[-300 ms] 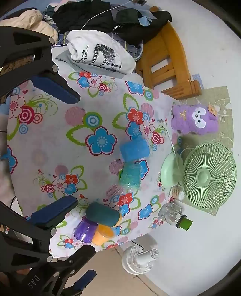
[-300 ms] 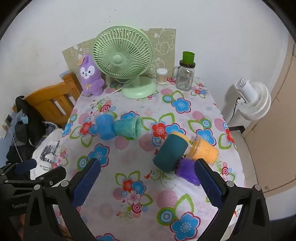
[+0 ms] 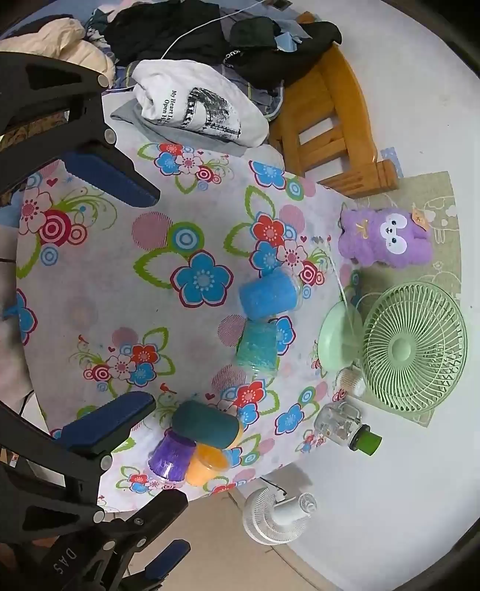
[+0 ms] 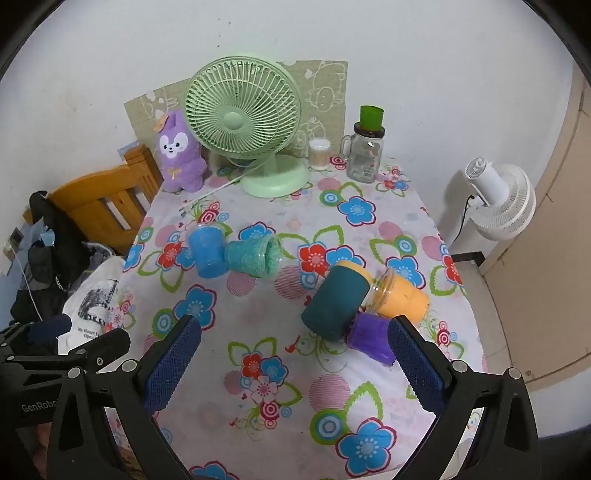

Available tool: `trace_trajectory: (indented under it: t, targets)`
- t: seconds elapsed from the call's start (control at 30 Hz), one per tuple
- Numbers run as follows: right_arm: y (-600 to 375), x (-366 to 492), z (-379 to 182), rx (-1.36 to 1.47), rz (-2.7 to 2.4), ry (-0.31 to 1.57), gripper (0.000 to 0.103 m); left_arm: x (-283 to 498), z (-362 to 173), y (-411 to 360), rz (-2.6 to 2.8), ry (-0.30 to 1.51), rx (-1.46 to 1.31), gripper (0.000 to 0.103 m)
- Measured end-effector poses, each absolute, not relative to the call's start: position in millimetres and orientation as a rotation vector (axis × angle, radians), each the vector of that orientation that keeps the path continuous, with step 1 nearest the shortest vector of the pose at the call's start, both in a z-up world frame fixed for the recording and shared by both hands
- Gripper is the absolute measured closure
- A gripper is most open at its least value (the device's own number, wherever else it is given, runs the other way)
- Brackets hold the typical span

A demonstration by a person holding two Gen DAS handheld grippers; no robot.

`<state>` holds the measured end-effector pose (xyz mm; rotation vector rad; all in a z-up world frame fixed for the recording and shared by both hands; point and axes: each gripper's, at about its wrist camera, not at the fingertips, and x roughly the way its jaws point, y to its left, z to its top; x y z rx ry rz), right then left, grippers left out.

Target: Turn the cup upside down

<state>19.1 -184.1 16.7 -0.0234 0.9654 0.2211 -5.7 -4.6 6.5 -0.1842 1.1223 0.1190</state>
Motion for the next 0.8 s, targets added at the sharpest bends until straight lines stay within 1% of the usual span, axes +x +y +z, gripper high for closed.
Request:
trace_trajectory:
  t: [0.8]
  targets:
    - [-183.0,18.1,18.5,-0.044,0.217,0.964,0.001,-8.0,11.2,-6.0,0.124,1.128,-0.181,0.002]
